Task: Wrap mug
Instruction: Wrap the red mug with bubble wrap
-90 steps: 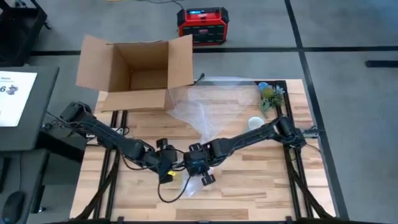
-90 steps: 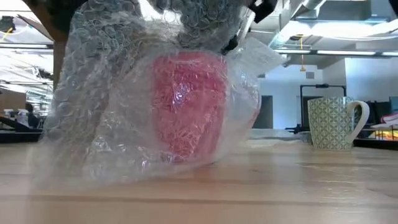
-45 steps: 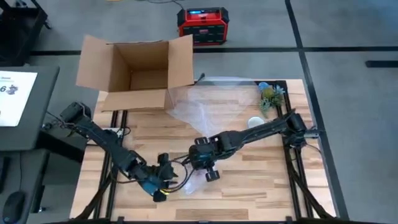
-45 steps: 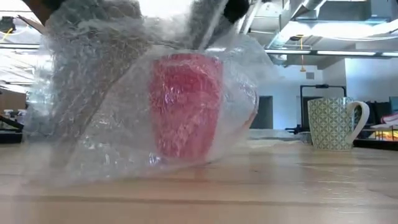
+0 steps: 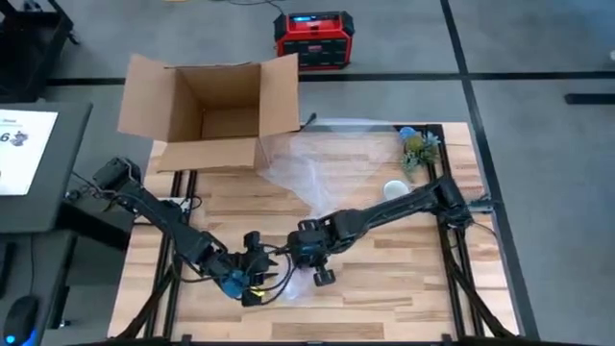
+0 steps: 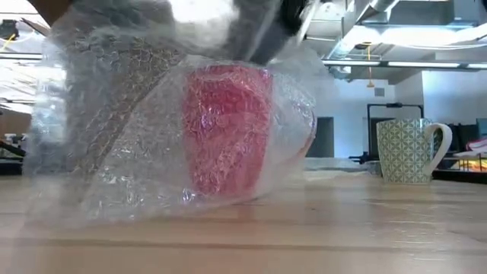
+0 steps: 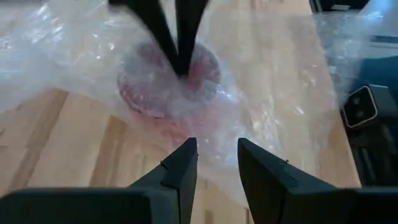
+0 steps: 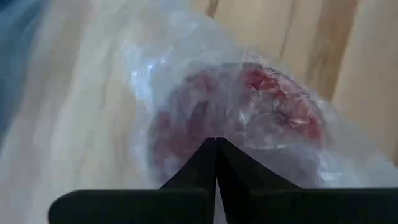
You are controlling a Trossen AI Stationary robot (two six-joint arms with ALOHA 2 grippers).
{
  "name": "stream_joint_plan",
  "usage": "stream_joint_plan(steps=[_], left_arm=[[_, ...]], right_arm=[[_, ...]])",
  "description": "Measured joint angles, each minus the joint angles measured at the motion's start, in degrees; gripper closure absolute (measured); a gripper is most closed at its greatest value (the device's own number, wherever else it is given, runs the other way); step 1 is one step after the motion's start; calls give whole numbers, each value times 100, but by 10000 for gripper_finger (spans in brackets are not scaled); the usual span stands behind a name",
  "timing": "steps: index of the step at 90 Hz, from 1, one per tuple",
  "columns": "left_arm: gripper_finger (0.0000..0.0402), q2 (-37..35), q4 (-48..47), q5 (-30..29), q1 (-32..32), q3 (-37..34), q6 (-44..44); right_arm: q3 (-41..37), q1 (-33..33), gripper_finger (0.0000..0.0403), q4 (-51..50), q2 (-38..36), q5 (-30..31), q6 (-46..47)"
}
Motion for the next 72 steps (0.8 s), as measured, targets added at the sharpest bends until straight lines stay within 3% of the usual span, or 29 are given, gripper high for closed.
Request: stream_joint_plan(steps=[30,72], left_arm=[[305,4,151,572,-21,-7,-415],[305,9,1319,777,-18,-199,684]], right_arm=[[155,-288,403,78,594,-80,-135],[665,-258,403,-311,-81,32,3]])
